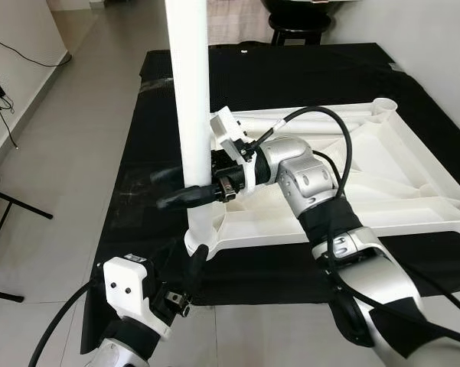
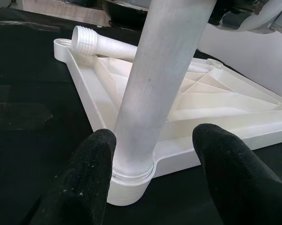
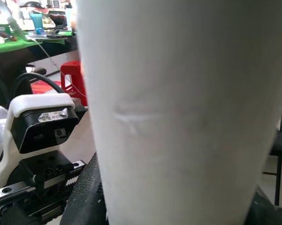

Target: Building children table

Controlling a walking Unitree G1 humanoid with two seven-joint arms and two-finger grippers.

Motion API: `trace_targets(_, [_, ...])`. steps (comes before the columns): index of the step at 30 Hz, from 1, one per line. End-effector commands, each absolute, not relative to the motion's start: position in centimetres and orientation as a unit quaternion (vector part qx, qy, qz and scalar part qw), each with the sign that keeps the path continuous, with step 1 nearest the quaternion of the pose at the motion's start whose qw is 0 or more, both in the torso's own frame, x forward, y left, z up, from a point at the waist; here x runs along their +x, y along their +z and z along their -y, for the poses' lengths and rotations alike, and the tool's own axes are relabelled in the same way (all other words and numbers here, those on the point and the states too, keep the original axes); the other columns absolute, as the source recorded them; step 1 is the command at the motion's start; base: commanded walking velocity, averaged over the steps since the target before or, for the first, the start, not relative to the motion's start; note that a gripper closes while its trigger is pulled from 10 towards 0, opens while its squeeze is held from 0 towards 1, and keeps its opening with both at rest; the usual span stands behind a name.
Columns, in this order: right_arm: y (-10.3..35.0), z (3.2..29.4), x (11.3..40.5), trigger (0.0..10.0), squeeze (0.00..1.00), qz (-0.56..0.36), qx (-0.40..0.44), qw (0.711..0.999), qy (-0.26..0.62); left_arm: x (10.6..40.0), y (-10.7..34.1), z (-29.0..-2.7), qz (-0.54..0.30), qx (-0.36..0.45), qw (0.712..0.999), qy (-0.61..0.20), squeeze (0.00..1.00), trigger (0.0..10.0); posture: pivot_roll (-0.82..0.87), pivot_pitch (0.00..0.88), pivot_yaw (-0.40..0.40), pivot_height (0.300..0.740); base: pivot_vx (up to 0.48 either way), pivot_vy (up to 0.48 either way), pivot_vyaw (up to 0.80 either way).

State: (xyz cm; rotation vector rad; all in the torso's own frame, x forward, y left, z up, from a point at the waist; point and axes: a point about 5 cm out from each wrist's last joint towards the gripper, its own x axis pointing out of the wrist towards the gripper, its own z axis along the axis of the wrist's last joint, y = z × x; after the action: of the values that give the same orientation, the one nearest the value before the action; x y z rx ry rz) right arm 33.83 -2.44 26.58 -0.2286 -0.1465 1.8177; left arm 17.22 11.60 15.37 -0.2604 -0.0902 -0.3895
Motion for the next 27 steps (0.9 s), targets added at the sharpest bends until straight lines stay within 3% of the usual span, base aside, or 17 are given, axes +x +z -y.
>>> trace_targets(1, [24.2,2.1,34.5,0.0,0.0,0.038,-0.118,0.681,0.722,17.1,15.3,-11.5,0.038,-0.125,0.973,-0.192,0.0,10.0,0.15,0.192,-0.039,0.74,0.0,0.0,0.0])
trace_targets(2, [24.2,2.1,34.5,0.0,0.0,0.038,-0.118,0.681,0.722,17.1,15.3,-11.5,0.038,-0.125,0.973,-0.192,0.0,10.0,0.15,0.192,-0.039,0.74,0.0,0.0,0.0])
trace_targets(3, [23.1,2.2,34.9,0.0,0.0,0.025,-0.111,0.744,0.659,17.1,15.3,-11.6,0.038,-0.125,0.973,-0.192,0.0,10.0,0.14,0.194,-0.04,0.74,0.0,0.0,0.0])
trace_targets(4, [21.9,2.7,36.0,0.0,0.0,0.024,-0.067,0.878,0.474,17.2,15.3,-11.8,0.039,-0.125,0.973,-0.19,0.0,10.0,0.12,0.195,-0.034,0.74,0.0,0.0,0.0])
trace_targets(5, [21.9,2.7,36.0,0.0,0.0,0.024,-0.067,0.878,0.474,17.2,15.3,-11.8,0.039,-0.125,0.973,-0.19,0.0,10.0,0.12,0.195,-0.034,0.74,0.0,0.0,0.0])
trace_targets(6, [19.2,3.9,34.6,0.0,0.0,-0.021,-0.045,0.928,0.369,17.2,15.3,-12.0,0.039,-0.125,0.973,-0.189,0.0,10.0,0.11,0.196,-0.026,0.74,0.0,0.0,0.0])
trace_targets(8, [17.3,4.7,32.7,0.0,0.0,-0.047,-0.036,0.953,0.297,17.4,15.2,-12.3,0.039,-0.122,0.973,-0.191,0.0,10.0,0.1,0.185,0.0,0.74,0.0,0.0,0.0])
trace_targets(9, [16.4,4.7,31.2,0.0,0.0,-0.065,-0.035,0.957,0.281,17.6,15.1,-12.5,0.037,-0.121,0.973,-0.194,0.0,10.0,0.09,0.177,0.003,0.74,0.0,0.0,0.0])
trace_targets(15, [17.2,2.9,31.2,0.0,0.0,-0.04,-0.059,0.939,0.337,18.5,14.9,-12.8,0.036,-0.118,0.972,-0.201,0.0,10.0,0.1,0.132,0.005,0.74,0.0,0.0,0.0])
trace_targets(16, [17.8,2.5,31.6,2.6,0.0,-0.031,-0.059,0.935,0.349,18.7,14.9,-12.9,0.038,-0.116,0.972,-0.198,0.0,10.0,0.1,0.126,0.004,0.74,0.0,0.0,0.0])
trace_targets(18, [18.1,2.1,31.9,2.6,0.0,-0.027,-0.057,0.933,0.354,18.8,14.9,-12.9,0.039,-0.115,0.973,-0.195,0.0,10.0,0.1,0.123,0.004,0.74,0.0,0.0,0.0])
trace_targets(19, [18.5,1.6,32.0,10.0,0.0,-0.023,-0.054,0.925,0.376,18.9,14.9,-13.0,0.041,-0.114,0.974,-0.19,0.0,10.0,0.1,0.12,0.003,0.74,0.0,0.0,0.0])
trace_targets(20, [18.7,1.3,31.8,10.0,0.0,-0.024,-0.05,0.924,0.379,18.9,14.8,-13.0,0.042,-0.113,0.975,-0.186,0.0,10.0,0.1,0.117,0.002,0.74,0.0,0.0,0.0])
trace_targets(21, [19.3,0.9,31.6,10.0,0.28,-0.023,-0.042,0.916,0.398,18.9,14.9,-13.1,0.043,-0.113,0.976,-0.183,0.0,10.0,0.11,0.116,0.0,0.74,0.0,0.0,0.0])
trace_targets(23, [19.7,0.7,31.5,10.0,0.28,-0.022,-0.037,0.911,0.41,18.9,14.9,-13.1,0.043,-0.113,0.976,-0.182,0.0,10.0,0.11,0.116,0.0,0.74,0.0,0.0,0.0])
trace_targets(24, [20.4,0.4,31.3,10.0,1.0,-0.018,-0.034,0.901,0.432,18.9,14.8,-13.1,0.043,-0.113,0.976,-0.182,0.0,10.0,0.11,0.112,-0.002,0.74,0.0,0.0,0.0])
trace_targets(27, [21.9,-0.1,30.7,10.0,1.0,-0.002,-0.025,0.865,0.501,18.9,14.8,-13.1,0.043,-0.114,0.975,-0.184,0.0,10.0,0.11,0.113,-0.004,0.74,0.0,0.0,0.0])
